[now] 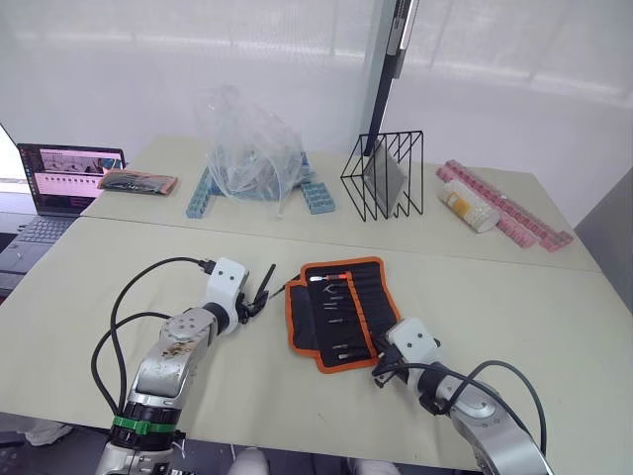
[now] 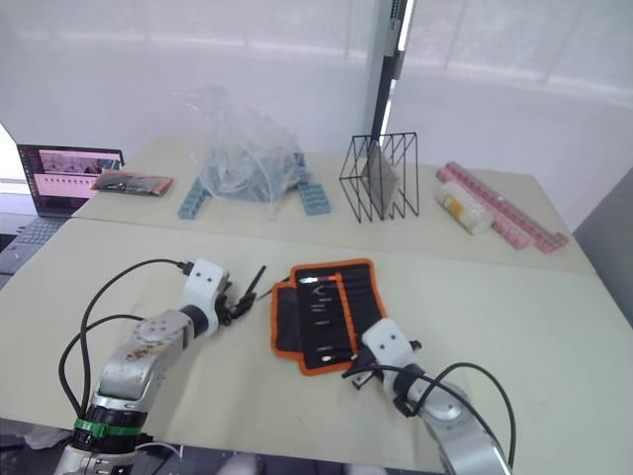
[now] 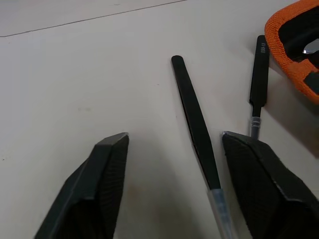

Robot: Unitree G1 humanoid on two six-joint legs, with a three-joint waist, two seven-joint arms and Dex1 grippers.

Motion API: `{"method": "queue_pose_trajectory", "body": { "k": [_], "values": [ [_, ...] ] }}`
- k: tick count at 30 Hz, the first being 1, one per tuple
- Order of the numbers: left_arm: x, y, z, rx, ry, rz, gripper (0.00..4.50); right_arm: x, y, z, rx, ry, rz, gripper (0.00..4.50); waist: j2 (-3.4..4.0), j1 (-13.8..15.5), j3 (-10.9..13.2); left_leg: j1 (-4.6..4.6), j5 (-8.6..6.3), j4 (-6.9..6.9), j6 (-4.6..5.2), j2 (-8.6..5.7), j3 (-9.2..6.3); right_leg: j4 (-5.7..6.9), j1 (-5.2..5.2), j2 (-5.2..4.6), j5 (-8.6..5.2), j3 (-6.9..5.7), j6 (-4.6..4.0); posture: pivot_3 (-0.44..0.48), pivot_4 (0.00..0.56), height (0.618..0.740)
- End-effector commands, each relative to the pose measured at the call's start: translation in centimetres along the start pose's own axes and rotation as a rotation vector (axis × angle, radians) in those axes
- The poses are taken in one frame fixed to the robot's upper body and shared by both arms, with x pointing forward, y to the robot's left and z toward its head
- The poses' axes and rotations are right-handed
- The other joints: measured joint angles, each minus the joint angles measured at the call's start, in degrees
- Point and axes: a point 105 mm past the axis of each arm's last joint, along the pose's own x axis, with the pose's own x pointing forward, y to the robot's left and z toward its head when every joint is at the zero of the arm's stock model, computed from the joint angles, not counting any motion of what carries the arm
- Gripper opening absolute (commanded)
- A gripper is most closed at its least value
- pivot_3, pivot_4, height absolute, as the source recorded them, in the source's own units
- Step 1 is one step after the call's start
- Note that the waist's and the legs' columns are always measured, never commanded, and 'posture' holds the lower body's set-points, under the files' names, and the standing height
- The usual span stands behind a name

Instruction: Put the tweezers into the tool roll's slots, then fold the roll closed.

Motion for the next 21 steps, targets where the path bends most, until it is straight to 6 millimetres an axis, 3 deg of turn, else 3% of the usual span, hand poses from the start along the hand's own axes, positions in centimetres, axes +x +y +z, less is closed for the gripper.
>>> {"method": "queue_pose_trajectory", "body": {
  "k": [1, 6, 10, 17, 21],
  "values": [
    [0.2, -1.0, -1.8, -0.001, 0.062, -0.042, 1.67, -0.7, 0.7, -6.7, 0.089, 0.269, 0.005, 0.00, 0.01, 0.0, 0.0, 0.01, 0.00, 0.00, 0.00, 0.00, 0.00, 0.00, 0.00, 0.00, 0.00, 0.00, 0.00, 0.000, 0.150, 0.720],
    [-0.1, -0.9, -2.1, -0.004, 0.064, -0.045, 0.02, -0.7, 0.7, -6.7, 0.090, 0.268, 0.003, 0.00, 0.01, 0.0, 0.0, 0.01, 0.00, 0.00, 0.00, 0.00, 0.00, 0.00, 0.01, 0.00, 0.00, 0.01, 0.00, 0.000, 0.150, 0.720],
    [-0.5, 0.3, -1.7, -0.003, 0.034, -0.010, 0.02, -0.7, 0.8, -6.8, 0.090, 0.270, 0.005, 0.00, 0.02, -0.2, -0.1, 0.01, 0.00, -0.02, 0.00, 0.00, 0.00, -0.01, 0.00, 0.00, 0.00, 0.00, 0.00, 0.000, 0.150, 0.720],
    [-2.2, 2.7, 1.3, 0.068, -0.072, -0.003, 0.02, -0.7, 1.0, -6.9, 0.093, 0.269, 0.008, 0.00, -0.01, -0.5, -0.1, -0.06, 0.00, -0.05, 0.00, 0.02, 0.00, -0.01, -0.09, 0.01, 0.00, 0.00, 0.00, 0.000, 0.150, 0.720],
    [-3.8, 1.4, 5.6, 0.163, -0.169, -0.178, 0.02, -0.6, 0.9, -6.9, 0.090, 0.269, 0.013, 0.00, -0.19, -0.2, 0.0, -0.15, 0.00, -0.03, 0.00, 0.03, 0.00, -0.01, -0.15, 0.01, 0.00, -0.02, -0.02, 0.000, 0.150, 0.720]
  ]
}}
